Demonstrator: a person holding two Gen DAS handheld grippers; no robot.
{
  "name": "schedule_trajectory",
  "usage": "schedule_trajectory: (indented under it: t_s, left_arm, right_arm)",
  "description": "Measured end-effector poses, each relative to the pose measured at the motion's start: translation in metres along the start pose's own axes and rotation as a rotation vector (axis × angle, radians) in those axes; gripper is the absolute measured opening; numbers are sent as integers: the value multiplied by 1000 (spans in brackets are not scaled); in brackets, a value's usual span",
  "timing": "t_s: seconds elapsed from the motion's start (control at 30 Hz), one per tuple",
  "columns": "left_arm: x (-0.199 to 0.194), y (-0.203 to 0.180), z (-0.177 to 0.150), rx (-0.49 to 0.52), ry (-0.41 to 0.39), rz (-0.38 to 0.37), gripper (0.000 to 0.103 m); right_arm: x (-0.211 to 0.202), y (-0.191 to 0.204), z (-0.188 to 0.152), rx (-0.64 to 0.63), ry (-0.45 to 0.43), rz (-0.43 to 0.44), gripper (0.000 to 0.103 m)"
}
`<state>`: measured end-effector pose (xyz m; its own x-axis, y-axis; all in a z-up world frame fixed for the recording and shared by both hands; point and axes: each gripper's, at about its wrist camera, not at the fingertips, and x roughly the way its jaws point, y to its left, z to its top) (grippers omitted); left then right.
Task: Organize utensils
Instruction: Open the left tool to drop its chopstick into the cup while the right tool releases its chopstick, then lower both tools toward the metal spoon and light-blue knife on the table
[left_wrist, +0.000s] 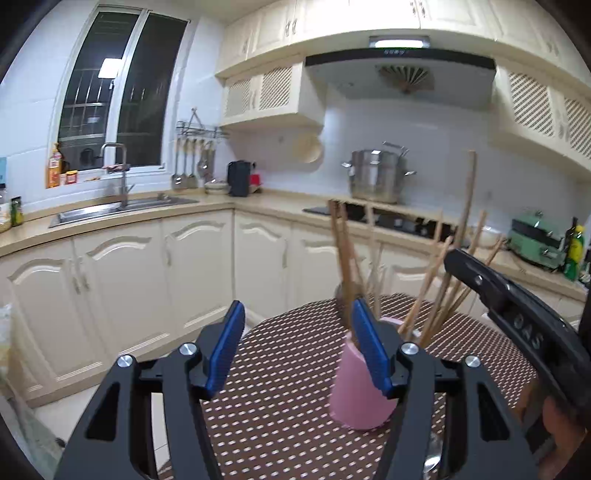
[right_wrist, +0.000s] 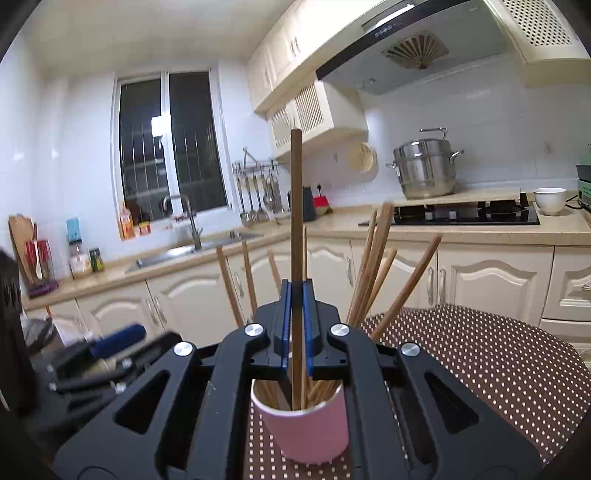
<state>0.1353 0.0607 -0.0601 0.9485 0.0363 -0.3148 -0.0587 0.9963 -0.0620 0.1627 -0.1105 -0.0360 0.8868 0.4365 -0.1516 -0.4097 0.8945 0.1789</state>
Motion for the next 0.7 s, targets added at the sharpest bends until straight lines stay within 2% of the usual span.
schedule_trajectory:
  t_s: [0.33, 0.53, 0.6, 0.63, 0.67, 0.7]
  left_arm:
    - [-11, 12, 3, 16, 49, 55, 63]
    - [-16, 18, 3, 6, 78, 65, 63]
    - [-19, 17, 4, 8, 78, 68, 64]
    - [-21, 17, 4, 9, 79, 68, 64]
    - [-22, 16, 4, 9, 80, 66, 64]
    - [-24, 16, 4, 7, 81, 64, 64]
  right_arm:
    - [4, 12, -17, -31, 87, -32, 7]
    - [-1, 15, -19, -18, 74, -60, 9]
    - [-5, 15, -19, -18, 69, -65, 25]
    - [-7, 15, -18, -13, 59, -65, 45]
    - [-10, 15, -18, -9, 50, -64, 54]
    - [-12, 15, -17, -8, 46, -66, 54]
